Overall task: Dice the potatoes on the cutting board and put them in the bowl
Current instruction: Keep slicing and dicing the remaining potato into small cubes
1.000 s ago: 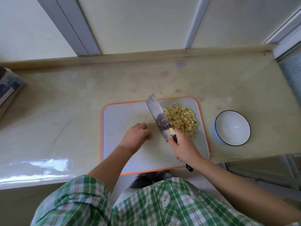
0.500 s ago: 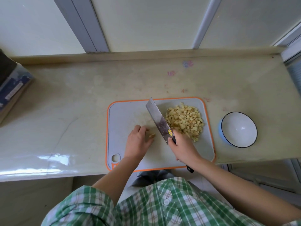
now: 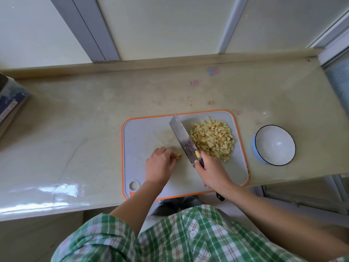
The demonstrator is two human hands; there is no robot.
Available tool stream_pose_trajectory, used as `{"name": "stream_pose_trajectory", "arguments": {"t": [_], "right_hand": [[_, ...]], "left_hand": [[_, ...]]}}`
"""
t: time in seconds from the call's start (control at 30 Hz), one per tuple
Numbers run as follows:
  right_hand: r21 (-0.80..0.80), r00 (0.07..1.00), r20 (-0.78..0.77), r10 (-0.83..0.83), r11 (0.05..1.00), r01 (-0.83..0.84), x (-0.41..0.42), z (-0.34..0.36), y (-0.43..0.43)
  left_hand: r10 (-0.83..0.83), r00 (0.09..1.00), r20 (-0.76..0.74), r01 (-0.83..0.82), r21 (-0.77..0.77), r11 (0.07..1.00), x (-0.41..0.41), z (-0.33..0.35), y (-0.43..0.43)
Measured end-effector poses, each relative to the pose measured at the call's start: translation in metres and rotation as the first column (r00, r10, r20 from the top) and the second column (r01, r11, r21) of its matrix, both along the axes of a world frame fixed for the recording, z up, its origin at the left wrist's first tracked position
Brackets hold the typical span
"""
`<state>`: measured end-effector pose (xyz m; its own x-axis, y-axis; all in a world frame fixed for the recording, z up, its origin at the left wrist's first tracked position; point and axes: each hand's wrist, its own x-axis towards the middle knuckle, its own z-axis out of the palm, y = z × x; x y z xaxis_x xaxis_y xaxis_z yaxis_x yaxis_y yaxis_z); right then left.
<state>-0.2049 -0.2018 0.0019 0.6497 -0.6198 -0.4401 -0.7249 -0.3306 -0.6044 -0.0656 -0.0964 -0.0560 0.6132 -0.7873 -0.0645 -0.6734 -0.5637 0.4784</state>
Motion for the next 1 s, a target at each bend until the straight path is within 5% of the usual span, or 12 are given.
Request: {"name": "stream_pose_trajectory", "arguments": {"t": [0.77, 1.0], "right_hand": [[-0.089, 0.993, -0.088, 0.072, 0.993, -0.080, 0.006, -0.015, 0.020], [-0.102, 0.999, 0.020, 0.042, 0.994, -0.040, 0.006, -0.023, 0.023]], "left_hand": [[0.014, 0.999, -0.053, -0.017, -0.059, 0.998, -0.005, -0.006, -0.007], [0.017, 0.999, -0.042, -0.019, -0.052, 0.998, -0.005, -0.004, -0.007]]}}
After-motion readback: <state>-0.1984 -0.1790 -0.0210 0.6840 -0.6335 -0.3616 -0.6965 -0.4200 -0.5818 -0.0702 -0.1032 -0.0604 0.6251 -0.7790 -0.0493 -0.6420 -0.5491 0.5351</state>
